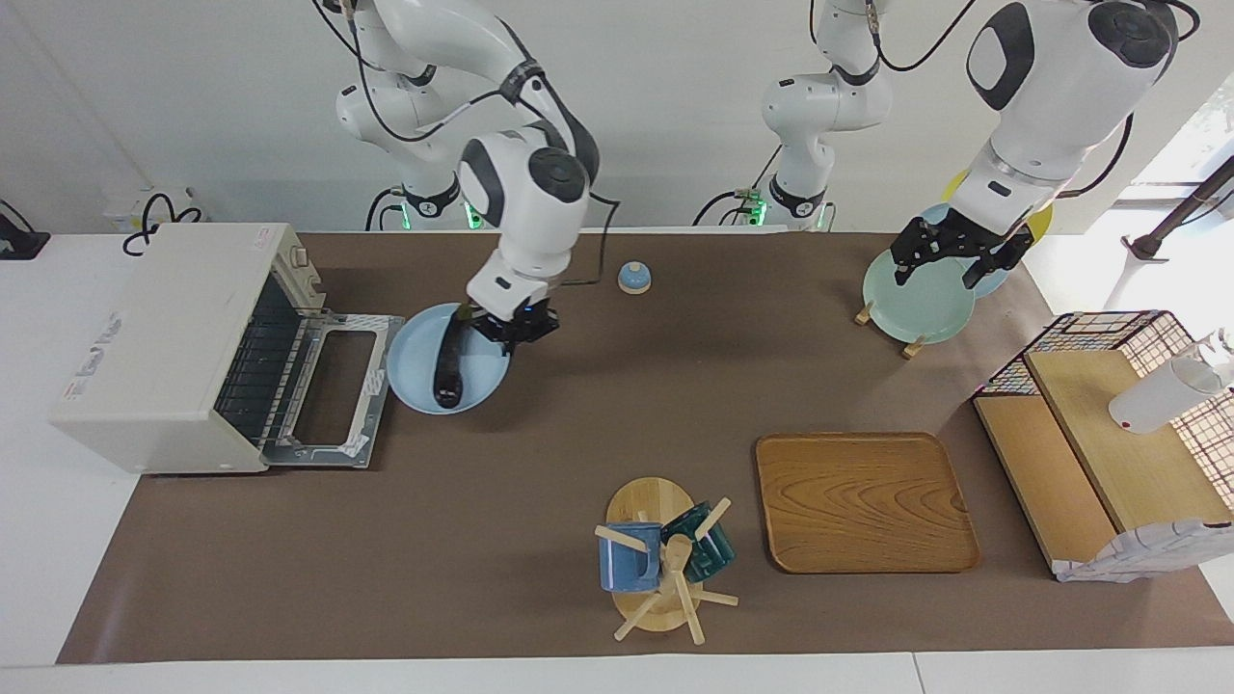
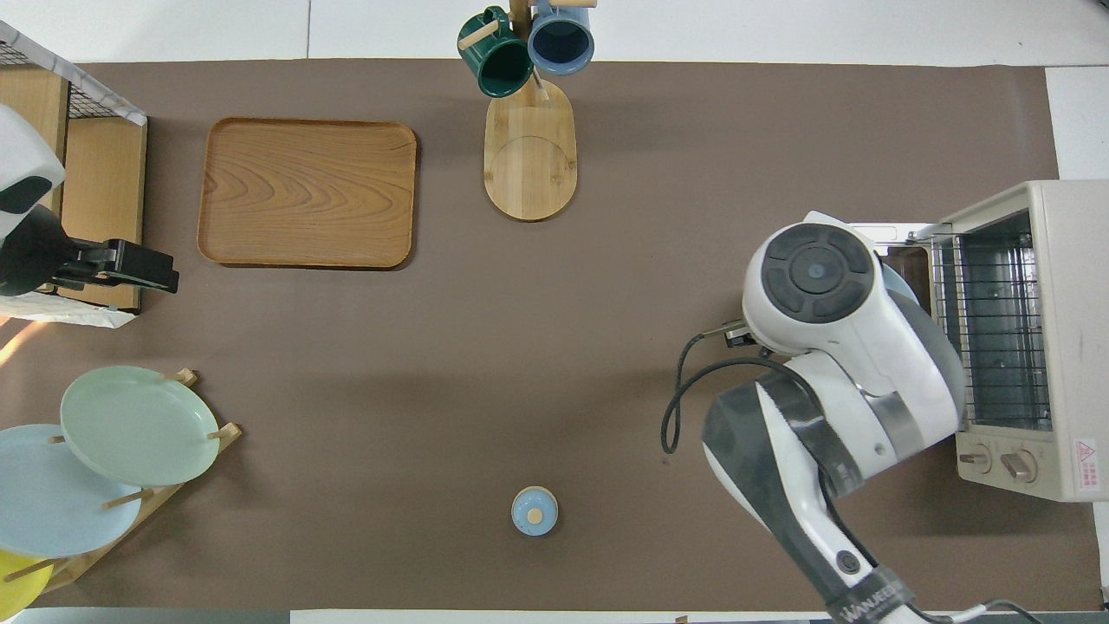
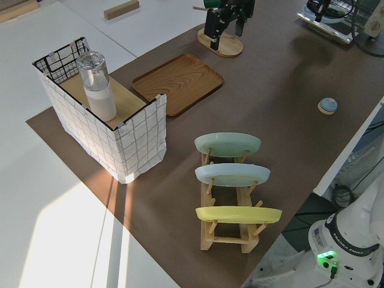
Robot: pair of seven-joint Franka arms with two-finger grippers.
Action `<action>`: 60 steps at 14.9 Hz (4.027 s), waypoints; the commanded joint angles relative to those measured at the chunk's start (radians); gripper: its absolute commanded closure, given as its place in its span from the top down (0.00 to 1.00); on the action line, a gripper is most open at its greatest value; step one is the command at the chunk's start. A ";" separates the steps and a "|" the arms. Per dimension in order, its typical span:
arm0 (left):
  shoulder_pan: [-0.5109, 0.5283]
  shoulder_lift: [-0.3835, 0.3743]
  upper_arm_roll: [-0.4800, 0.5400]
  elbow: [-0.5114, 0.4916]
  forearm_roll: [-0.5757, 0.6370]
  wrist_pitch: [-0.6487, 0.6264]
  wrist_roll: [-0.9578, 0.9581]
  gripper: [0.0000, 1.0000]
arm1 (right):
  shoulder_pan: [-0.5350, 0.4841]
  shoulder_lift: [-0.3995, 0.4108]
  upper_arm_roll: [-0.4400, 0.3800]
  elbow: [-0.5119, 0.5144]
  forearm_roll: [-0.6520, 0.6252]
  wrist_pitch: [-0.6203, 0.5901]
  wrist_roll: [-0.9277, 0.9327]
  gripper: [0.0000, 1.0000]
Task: Put eggplant into oven
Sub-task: 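Carry the eggplant with the right gripper into the open oven, then open the right gripper to release the eggplant inside the oven, then withdraw the right gripper out of the oven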
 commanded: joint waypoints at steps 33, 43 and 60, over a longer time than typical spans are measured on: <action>0.021 -0.007 -0.005 0.003 0.019 -0.002 -0.038 1.00 | -0.263 0.077 0.040 -0.188 0.004 0.369 -0.243 0.00; 0.021 -0.007 -0.005 0.004 0.019 -0.002 -0.038 1.00 | -0.277 0.097 0.040 -0.239 0.007 0.418 -0.233 0.00; 0.021 -0.007 -0.006 0.003 0.019 -0.002 -0.038 1.00 | -0.284 0.106 0.036 -0.107 -0.144 0.259 -0.367 0.00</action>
